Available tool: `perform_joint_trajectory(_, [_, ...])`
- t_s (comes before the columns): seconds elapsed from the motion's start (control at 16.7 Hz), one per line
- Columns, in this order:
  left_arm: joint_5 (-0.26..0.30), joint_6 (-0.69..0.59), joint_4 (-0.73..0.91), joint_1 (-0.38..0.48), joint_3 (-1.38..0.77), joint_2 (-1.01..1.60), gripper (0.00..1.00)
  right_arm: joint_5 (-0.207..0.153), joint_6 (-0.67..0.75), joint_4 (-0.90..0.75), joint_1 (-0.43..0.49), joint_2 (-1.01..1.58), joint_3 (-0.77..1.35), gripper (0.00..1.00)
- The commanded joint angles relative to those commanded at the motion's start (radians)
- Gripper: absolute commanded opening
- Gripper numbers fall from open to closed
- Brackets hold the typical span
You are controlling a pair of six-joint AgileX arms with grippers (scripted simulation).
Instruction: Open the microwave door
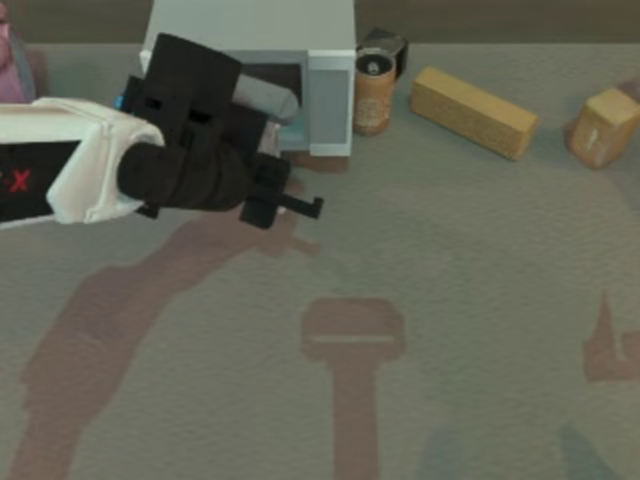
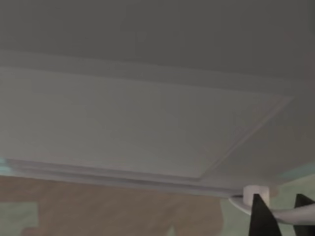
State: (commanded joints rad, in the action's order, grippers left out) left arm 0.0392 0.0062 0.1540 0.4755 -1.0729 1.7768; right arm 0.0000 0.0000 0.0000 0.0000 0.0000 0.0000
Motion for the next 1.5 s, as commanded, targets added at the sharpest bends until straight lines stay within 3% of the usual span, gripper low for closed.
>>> perform_joint_trajectory(0.6, [0.000, 0.000, 0.000, 0.000, 0.000, 0.000, 0.00, 0.000, 0.000, 0.000, 0.000, 0.000, 0.000, 1.00])
perform_joint_trajectory(1.08, [0.051, 0.059, -0.001, -0.024, 0.029, -0.025, 0.00, 0.000, 0.000, 0.000, 0.000, 0.000, 0.000, 1.00])
perform_joint_trajectory(1.5, [0.053, 0.062, 0.000, -0.026, 0.030, -0.025, 0.00, 0.000, 0.000, 0.000, 0.000, 0.000, 0.000, 1.00])
